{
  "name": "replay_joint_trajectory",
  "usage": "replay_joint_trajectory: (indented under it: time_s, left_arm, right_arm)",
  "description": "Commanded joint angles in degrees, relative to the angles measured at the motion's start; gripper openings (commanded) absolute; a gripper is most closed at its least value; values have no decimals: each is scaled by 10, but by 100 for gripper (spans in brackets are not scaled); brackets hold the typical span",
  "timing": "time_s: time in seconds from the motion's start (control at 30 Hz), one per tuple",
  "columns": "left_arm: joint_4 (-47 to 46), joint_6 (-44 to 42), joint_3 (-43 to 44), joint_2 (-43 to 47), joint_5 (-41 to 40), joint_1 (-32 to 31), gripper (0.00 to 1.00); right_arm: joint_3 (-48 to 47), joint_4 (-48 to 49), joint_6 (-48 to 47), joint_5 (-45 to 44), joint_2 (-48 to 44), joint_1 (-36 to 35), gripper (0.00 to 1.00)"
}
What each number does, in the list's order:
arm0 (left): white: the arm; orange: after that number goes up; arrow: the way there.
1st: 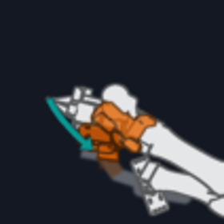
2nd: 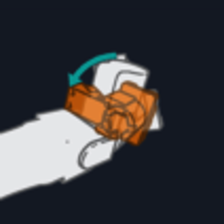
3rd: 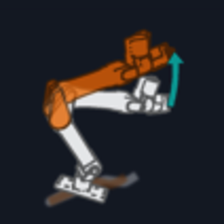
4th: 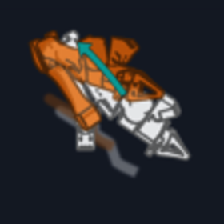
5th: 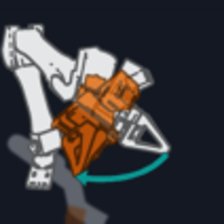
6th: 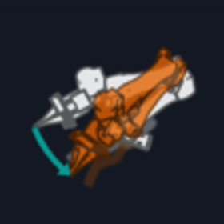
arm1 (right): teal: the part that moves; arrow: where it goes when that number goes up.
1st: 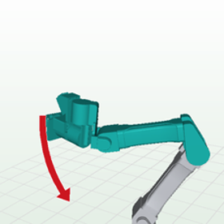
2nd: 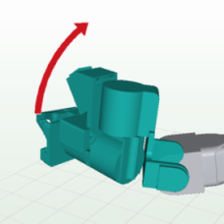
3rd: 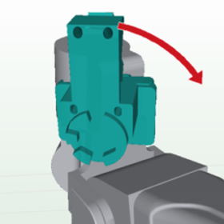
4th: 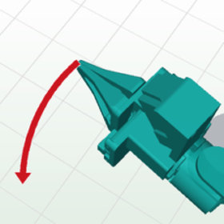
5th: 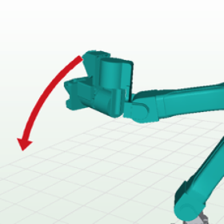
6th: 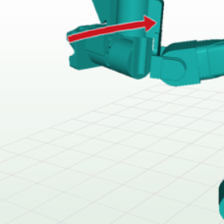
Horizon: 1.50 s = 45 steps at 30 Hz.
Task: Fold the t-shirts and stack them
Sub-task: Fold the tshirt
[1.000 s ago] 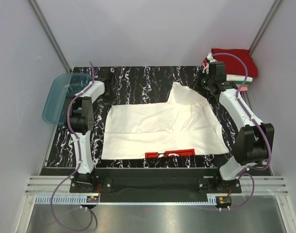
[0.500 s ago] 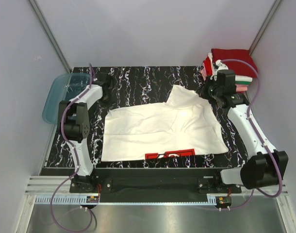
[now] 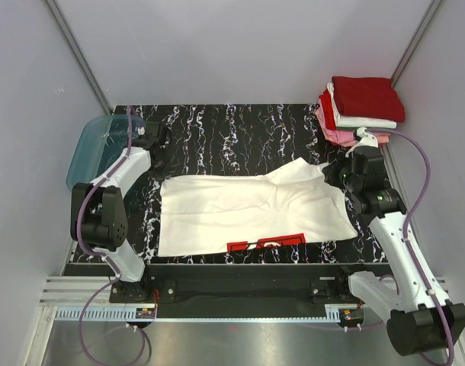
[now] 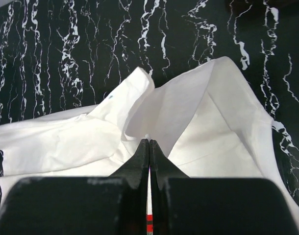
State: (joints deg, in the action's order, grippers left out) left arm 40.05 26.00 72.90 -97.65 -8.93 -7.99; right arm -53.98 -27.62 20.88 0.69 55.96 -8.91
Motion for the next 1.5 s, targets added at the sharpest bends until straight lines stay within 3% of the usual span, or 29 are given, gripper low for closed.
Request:
replay_joint_trajectory:
  time_s: [0.0, 0.4, 0.73, 0.8, 0.83, 0.87, 0.9, 0.93, 0.97, 1.1, 1.2, 1.33, 1.47]
  left_arm:
    - [-18, -3, -27, 44, -11, -6, 0]
    - [-23, 14, -117, 124, -33, -40, 0]
    - [-26, 57, -221, 212, -36, -60, 0]
    - [-16, 68, -246, 231, -31, -66, 11]
    - [-12, 71, -254, 239, -28, -67, 20]
    - [-6, 82, -270, 248, -27, -67, 48]
    - [7, 87, -278, 273, -24, -67, 58]
    - [11, 92, -283, 287, -25, -67, 65]
    - [17, 92, -286, 302, -27, -67, 78]
    - [17, 85, -248, 347, -34, -67, 83]
    - [-34, 64, -234, 330, 7, -70, 81]
    - [-80, 53, -222, 255, 17, -102, 79]
    - [-103, 49, -203, 145, 25, -143, 77]
  right_arm:
    - [15, -10, 21, -52, -59, -3, 0]
    - [91, -83, 79, -77, -196, -3, 0]
    - [140, -174, 286, -196, -298, -3, 0]
    - [151, -202, 324, -219, -315, -3, 0]
    - [155, -222, 352, -232, -334, -2, 9]
    - [162, -227, 364, -234, -344, -3, 28]
    - [161, -226, 365, -234, -354, -2, 45]
    - [159, -240, 388, -247, -368, -3, 72]
    - [157, -245, 398, -255, -373, -3, 79]
    - [161, -215, 375, -249, -379, -3, 83]
    - [179, -161, 342, -190, -343, -3, 81]
    - [210, -78, 334, -60, -199, -3, 77]
    - [236, -12, 333, -15, -69, -4, 76]
